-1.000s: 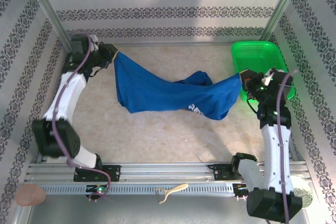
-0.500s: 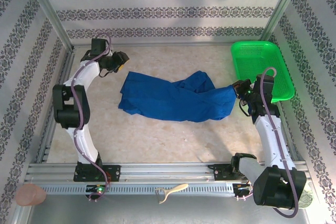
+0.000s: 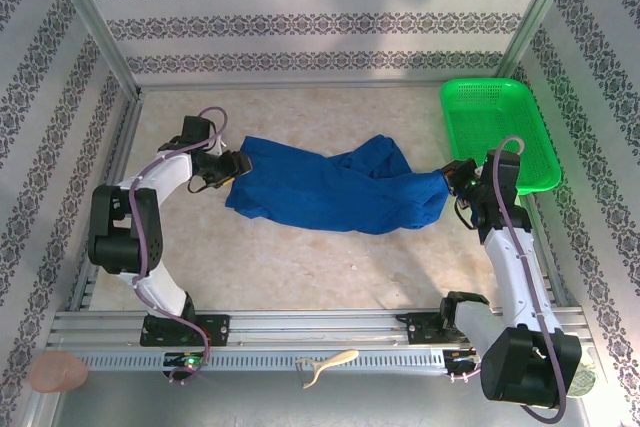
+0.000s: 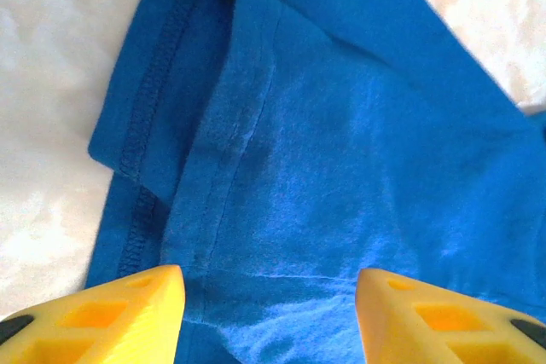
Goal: Fold the inside-out t-shirt
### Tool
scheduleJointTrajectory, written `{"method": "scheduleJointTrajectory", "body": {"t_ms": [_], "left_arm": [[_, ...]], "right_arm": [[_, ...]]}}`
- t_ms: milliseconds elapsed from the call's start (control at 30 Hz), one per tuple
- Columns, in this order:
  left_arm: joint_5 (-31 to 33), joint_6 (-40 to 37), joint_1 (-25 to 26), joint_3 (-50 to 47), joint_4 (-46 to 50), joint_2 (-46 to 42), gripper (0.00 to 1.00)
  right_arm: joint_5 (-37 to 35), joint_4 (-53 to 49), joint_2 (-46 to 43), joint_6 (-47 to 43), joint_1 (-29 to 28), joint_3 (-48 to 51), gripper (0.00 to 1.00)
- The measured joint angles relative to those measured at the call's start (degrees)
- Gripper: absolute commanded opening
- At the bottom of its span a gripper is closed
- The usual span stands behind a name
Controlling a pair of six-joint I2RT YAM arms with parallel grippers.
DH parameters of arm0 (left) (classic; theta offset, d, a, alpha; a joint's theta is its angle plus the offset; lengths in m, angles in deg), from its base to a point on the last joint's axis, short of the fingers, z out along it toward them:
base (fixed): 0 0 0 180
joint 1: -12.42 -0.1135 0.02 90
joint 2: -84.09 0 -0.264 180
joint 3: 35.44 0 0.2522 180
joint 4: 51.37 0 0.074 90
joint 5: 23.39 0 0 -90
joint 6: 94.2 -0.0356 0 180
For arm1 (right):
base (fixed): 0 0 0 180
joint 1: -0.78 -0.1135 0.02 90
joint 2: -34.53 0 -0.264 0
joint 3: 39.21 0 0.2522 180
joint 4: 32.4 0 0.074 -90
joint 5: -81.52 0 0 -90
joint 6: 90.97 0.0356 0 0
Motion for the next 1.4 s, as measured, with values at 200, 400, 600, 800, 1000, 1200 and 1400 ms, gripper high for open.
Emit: {"method": "scheduleJointTrajectory", "body": {"t_ms": [200,400,600,800,1000,1200,1400], "left_arm": [[2.36,-1.81,0.72,-0.02,-0.04,1.29,0.56],[6.54,-2.01,0.72,-1.14,-0.37,1.29,0.56],[6.93,-2.01,0.72,-1.79,-0.70,1.29,0.56],[4.59,-2.01,0.72,-1.81,-2.54,1.81,0.55],[2.84,-1.99,0.72,-1.92,-2.97,4.20,0.53],[2.01,-1.99,0.72,-2.01,-3.85,4.17,0.39],[2.03,-1.73,0.72,-2.19,-4.02,4.09,0.30]], "right_arm": [[0.00,0.00,-0.20,-0.02,0.00,0.00,0.00],[0.00,-0.02,-0.31,-0.02,0.00,0.00,0.00],[0.00,-0.02,-0.31,0.00,0.00,0.02,0.00],[0.00,-0.31,-0.31,0.00,0.00,0.02,0.00],[0.00,-0.39,-0.31,0.00,0.00,0.02,0.00],[0.00,-0.39,-0.31,0.02,0.00,0.02,0.00],[0.00,-0.39,-0.31,0.02,0.00,0.02,0.00]]}}
